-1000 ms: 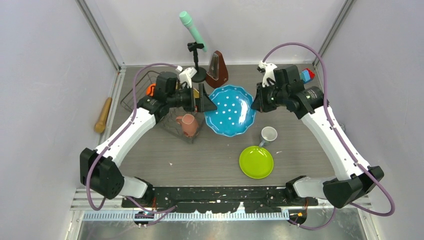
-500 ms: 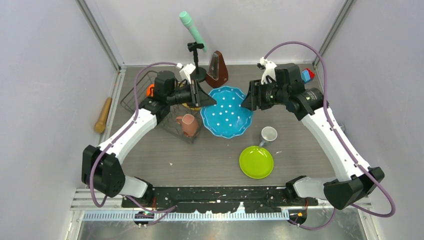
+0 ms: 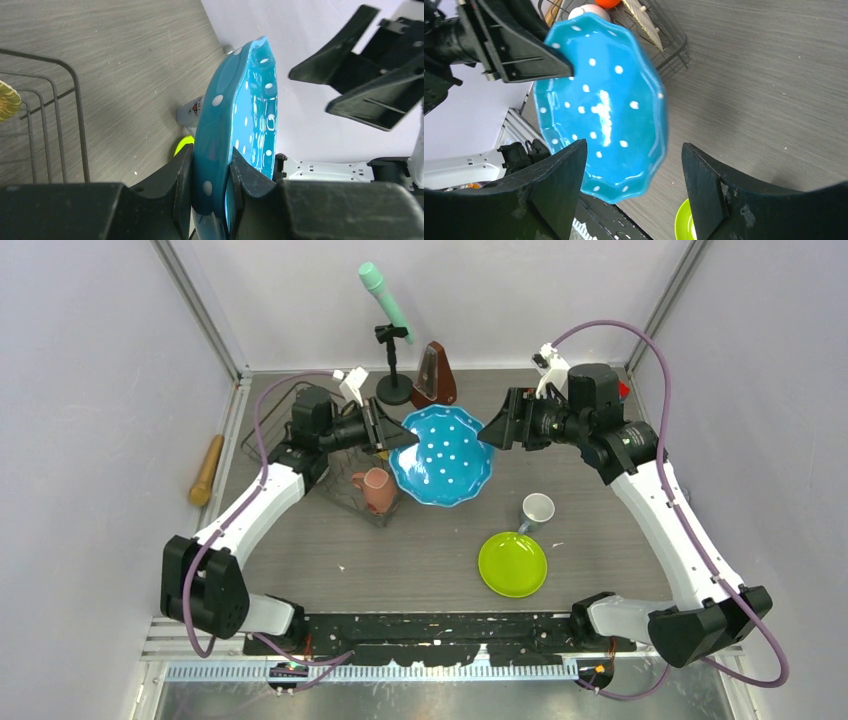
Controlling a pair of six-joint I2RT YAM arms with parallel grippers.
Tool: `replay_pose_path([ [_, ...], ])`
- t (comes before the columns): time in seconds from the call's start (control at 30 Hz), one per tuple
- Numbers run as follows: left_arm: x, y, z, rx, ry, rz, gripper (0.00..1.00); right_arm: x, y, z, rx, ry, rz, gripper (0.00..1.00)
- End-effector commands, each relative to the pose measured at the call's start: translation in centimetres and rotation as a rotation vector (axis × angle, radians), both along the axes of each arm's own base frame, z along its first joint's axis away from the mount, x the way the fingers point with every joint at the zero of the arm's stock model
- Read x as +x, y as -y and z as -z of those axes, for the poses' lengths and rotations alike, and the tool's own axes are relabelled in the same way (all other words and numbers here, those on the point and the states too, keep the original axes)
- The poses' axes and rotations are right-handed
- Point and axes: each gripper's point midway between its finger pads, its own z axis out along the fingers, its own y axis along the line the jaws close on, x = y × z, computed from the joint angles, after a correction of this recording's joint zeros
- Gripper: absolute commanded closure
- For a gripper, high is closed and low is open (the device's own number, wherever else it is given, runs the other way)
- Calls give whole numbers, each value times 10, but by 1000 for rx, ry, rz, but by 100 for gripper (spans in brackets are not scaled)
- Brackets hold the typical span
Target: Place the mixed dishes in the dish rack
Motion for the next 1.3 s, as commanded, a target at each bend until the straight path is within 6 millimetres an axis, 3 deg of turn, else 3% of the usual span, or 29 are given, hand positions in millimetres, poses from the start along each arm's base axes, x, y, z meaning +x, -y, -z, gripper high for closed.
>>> replay_pose_path([
  [0.0,-26,-3,-87,-158,215,73,100,5,1,-10,72,9,16,24],
  [0.2,-29,-4,-98,-195,217,83,100,3,-10,-6,164,-56,-32,25],
  [0.33,-30,-3,-107,-226,227,87,100,-1,-22,-12,242,-80,-81,34],
  [0.53,-28,-2,-110,-239,219,101,100,-3,-29,-21,302,-85,-117,63],
  [0.6,-28,-1,-108,-236,213,106,100,-4,-30,-24,310,-80,-120,77],
  [0.67,-27,-1,-106,-228,211,104,100,-4,-29,-25,310,-75,-116,97],
  [0.7,-27,-2,-105,-219,216,102,94,-2,-29,-26,308,-69,-106,98],
  [0.83,-21,-16,-92,-119,220,30,54,6,-22,-27,273,-40,-58,100],
  [1.03,-12,-71,-50,201,131,-234,18,25,-11,-25,127,49,23,100],
  [1.17,-17,-107,-32,361,91,-388,8,41,-21,-26,-19,146,57,100],
  [1.27,-24,-136,-14,471,41,-506,3,41,-48,-40,-87,243,6,100],
])
